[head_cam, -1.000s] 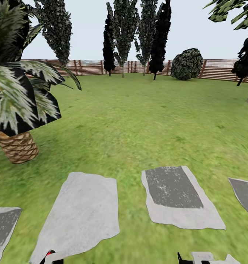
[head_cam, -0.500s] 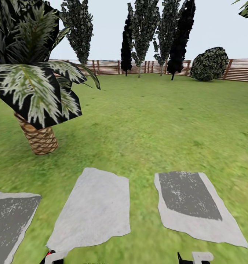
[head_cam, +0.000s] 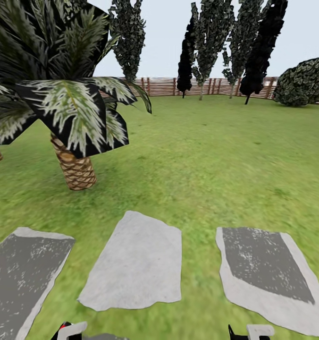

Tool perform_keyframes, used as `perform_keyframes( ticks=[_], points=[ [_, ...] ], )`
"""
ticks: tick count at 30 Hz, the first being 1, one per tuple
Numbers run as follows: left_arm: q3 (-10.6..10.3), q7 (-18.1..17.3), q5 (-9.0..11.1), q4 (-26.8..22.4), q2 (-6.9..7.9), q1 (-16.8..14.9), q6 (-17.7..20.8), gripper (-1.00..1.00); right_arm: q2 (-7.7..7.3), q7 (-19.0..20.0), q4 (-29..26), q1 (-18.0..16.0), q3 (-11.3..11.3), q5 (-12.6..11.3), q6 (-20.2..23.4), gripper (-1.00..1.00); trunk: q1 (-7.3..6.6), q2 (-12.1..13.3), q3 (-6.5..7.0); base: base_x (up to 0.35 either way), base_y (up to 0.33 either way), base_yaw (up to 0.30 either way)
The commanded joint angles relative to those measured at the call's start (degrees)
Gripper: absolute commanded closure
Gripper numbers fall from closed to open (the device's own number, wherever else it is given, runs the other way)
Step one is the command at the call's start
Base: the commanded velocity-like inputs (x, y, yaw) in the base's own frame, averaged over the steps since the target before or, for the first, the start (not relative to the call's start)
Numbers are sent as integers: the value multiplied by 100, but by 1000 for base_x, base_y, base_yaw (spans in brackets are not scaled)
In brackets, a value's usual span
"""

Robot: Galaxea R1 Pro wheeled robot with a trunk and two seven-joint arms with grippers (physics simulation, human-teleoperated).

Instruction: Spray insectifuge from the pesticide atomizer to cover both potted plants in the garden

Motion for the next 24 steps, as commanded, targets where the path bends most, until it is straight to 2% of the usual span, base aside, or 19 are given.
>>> perform_keyframes(
  ticks=[1, 24],
  points=[
    [-4, 8, 13, 6, 0, -5, -18, 100, 3, -2, 2, -1, -22, 53, -17, -100, -1, -2, -5, 0, 0, 279],
    [5, 8, 13, 15, 0, -5, -3, 100, 3, -2, 1, -1, -22, 53, -16, -100, -1, -2, -5, 0, 0, 279]
  ],
)
